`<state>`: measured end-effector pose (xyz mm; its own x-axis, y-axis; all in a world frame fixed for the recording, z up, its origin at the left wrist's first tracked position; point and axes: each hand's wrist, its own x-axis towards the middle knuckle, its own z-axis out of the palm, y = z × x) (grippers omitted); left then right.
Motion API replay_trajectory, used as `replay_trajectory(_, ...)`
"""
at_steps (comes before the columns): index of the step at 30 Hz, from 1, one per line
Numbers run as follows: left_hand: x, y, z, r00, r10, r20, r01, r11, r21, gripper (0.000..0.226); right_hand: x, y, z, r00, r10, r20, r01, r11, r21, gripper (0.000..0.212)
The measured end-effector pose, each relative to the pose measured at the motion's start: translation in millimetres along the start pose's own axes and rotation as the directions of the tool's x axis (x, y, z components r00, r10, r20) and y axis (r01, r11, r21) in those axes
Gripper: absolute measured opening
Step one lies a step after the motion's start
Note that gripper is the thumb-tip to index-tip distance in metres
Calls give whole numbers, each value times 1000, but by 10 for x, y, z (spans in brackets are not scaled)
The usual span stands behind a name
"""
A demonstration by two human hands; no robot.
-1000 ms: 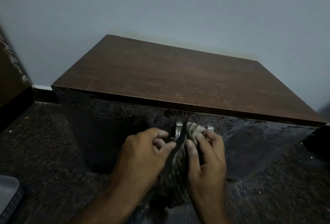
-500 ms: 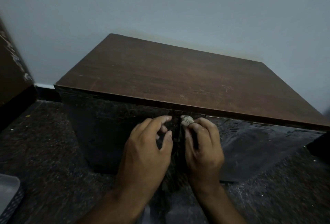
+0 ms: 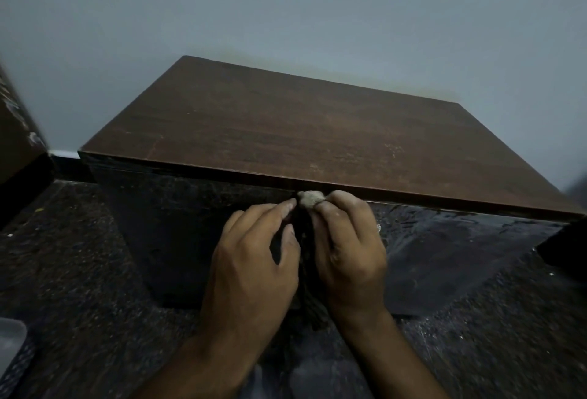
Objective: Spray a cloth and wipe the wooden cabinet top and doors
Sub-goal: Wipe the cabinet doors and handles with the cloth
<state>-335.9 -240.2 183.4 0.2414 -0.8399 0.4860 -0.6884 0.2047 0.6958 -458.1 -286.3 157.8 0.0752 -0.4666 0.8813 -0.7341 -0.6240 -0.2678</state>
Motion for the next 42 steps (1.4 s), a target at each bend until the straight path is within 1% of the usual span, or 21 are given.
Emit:
replay_trajectory(3, -18, -1, -15, 997, 52, 60, -51, 999, -11, 38, -89, 114, -135, 979, 165, -117, -170, 985, -33, 6)
replay_trajectory(5, -17, -12, -23, 994, 64, 94, -63, 998, -12, 43, -105, 99, -143, 969, 201, -142, -209, 977, -42, 5)
replay_trajectory(9, -28, 1, -13, 985, 66, 160, -64, 998, -19, 47, -21, 75, -151, 980, 161, -120, -165, 986, -19, 2)
replay_trajectory(11, -37, 11, -7, 981, 61, 185, -58, 998, -19, 48, -74, 110, -164, 977, 192, -92, -195, 981, -24, 3)
replay_trajectory(13, -44, 13, -3, 980, 53, 194, -48, 998, -30, 47, -192, 113, -153, 968, 247, -41, -249, 968, -31, 9)
replay_trajectory(15, -46, 14, -1, 979, 28, 202, -18, 999, -50, 47, -251, 62, -133, 960, 279, -6, -279, 960, -26, 11)
replay_trajectory(18, -64, 12, 22, 970, -3, 244, 21, 997, -71, 46, -97, 31, -162, 966, 248, -78, -250, 968, -19, 7)
replay_trajectory(20, -82, -6, 39, 957, -12, 289, 33, 997, -67, 46, -4, 46, -180, 967, 221, -125, -227, 973, -35, 8)
replay_trajectory(21, -85, -15, 41, 951, -18, 310, 39, 997, -64, 47, -12, 50, -177, 965, 231, -122, -237, 971, -42, 9)
replay_trajectory(23, -90, -31, 33, 943, -26, 331, 49, 997, -59, 48, -129, 55, -138, 951, 297, -80, -302, 952, -48, 14)
replay_trajectory(25, -91, -48, 33, 944, -35, 328, 57, 997, -56, 47, -266, 48, -89, 926, 377, -23, -378, 925, -44, 19)
replay_trajectory(27, -90, -67, 43, 951, -58, 304, 75, 996, -44, 45, -295, 37, -77, 914, 407, -3, -406, 913, -28, 18)
replay_trajectory(29, -81, -88, 40, 961, -108, 256, 118, 993, -27, 40, -190, -20, -104, 935, 352, -33, -353, 936, -4, 12)
replay_trajectory(31, -56, -99, 20, 969, -153, 192, 159, 987, -15, 35, -47, -122, -107, 967, 244, -70, -243, 970, 18, 10)
replay_trajectory(32, -41, -98, 4, 973, -166, 160, 169, 985, -11, 34, 1, -167, -80, 980, 190, -62, -189, 982, 27, 10)
replay_trajectory(33, -26, -94, -17, 976, -174, 131, 176, 984, -6, 33, 15, -203, -37, 990, 140, -24, -140, 990, 31, 11)
replay_trajectory(35, -12, -91, -54, 975, -194, 106, 194, 981, 10, 32, -78, -226, 64, 992, 59, 112, -62, 998, 18, 17)
replay_trajectory(37, -23, -126, -76, 964, -231, 129, 226, 973, 56, 30, -249, -194, 121, 973, -2, 230, 5, 1000, -10, 23)
replay_trajectory(38, -32, -156, -85, 956, -256, 146, 246, 966, 82, 30, -303, -174, 125, 966, -29, 257, 37, 999, -26, 24)
replay_trajectory(40, -40, -207, -107, 941, -292, 172, 277, 955, 105, 30, -298, -151, 113, 971, -54, 234, 67, 997, -47, 21)
replay_trajectory(42, -36, -230, -133, 939, -300, 169, 287, 953, 96, 30, -175, -171, 114, 989, -47, 143, 53, 998, -44, 16)
